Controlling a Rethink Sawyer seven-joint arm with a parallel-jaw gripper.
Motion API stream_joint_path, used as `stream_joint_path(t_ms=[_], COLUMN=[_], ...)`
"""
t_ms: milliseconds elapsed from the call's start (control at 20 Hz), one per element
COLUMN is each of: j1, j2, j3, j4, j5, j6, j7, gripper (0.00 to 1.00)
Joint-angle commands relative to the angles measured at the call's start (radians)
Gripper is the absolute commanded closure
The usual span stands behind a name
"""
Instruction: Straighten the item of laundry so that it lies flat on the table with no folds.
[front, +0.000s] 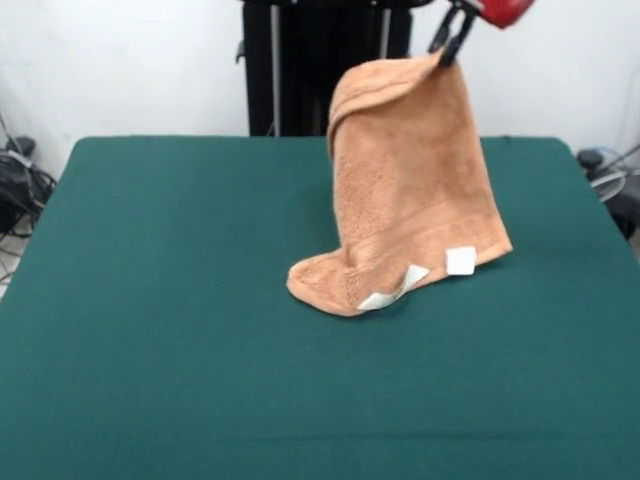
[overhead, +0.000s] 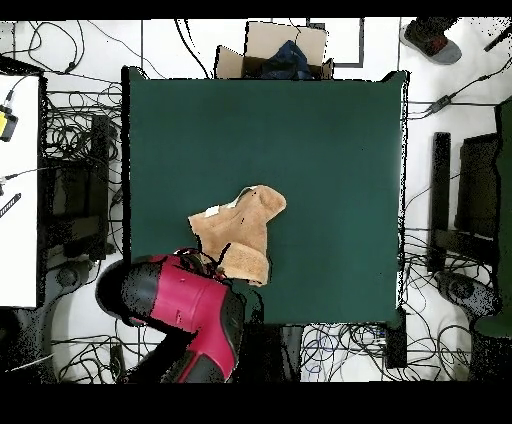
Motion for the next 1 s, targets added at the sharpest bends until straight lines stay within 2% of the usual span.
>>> stream_joint_path(t_ms=[50,300,450,800,1000], j1=[0.029,0.048,0.049,0.002,0.007], j2=[0.091,0.097,0.087,0.059,0.068], j3=[0.022,0.031,0.034,0.025,-0.025], j4=[-0.071,-0.107,-0.133,-0.226,-0.29], j5=[0.075,0.098,0.093,0.033,-0.019], j6=[0.142,0.184,0.236,0.402,0.431], j7=[0.412,0.492,0.5,0.441,0.416], gripper=[1.0,1.0,1.0,1.0,1.0])
